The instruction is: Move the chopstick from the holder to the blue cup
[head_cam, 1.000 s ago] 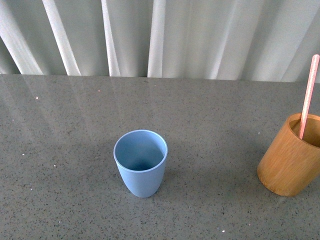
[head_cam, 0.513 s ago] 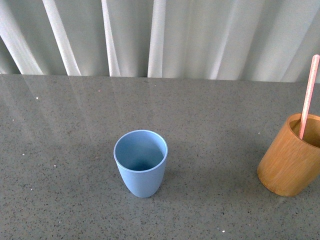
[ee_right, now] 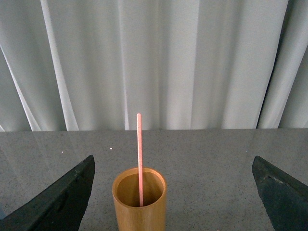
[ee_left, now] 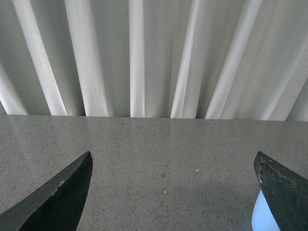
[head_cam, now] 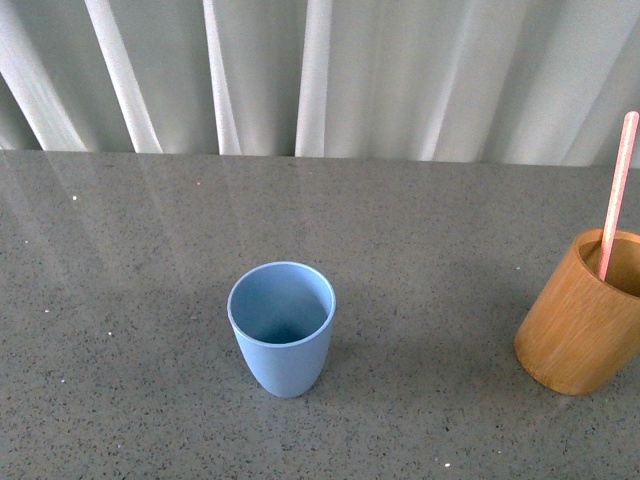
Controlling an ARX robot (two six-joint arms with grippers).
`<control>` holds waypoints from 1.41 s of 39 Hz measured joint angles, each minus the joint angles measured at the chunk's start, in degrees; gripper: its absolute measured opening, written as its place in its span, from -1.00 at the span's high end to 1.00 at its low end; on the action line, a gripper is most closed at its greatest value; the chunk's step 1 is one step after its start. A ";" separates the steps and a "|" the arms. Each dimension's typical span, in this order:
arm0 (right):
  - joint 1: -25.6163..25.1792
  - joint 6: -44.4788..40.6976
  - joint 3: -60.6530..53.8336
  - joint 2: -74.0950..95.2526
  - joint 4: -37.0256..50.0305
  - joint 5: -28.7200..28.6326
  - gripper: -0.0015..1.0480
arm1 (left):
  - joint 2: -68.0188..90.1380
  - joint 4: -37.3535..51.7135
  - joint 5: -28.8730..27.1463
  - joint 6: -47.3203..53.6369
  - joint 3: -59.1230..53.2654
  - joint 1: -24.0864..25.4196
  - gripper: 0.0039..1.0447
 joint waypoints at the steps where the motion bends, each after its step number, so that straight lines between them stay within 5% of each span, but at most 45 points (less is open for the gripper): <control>1: 0.00 0.02 0.00 0.00 0.00 0.00 -0.81 | 0.00 0.00 0.00 -0.02 0.00 0.00 -0.88; 7: -0.63 -0.24 2.62 8.33 -5.25 5.86 -0.81 | 0.00 0.00 -0.04 -0.02 0.00 0.00 -0.87; 19: -10.71 -0.02 8.02 43.74 25.59 -8.46 -0.81 | -0.02 0.00 0.00 -0.02 0.00 0.00 -0.87; 22: -10.45 1.64 9.66 54.73 32.94 -12.48 -0.81 | -0.02 0.00 0.00 -0.02 0.00 0.00 -0.87; 32: -6.80 3.10 15.23 75.54 46.51 -12.00 -0.81 | -0.02 0.00 0.00 -0.02 0.00 0.00 -0.87; 55: -3.67 2.45 25.97 96.37 51.10 -8.87 -0.81 | -0.02 0.00 -0.02 -0.02 0.00 0.00 -0.87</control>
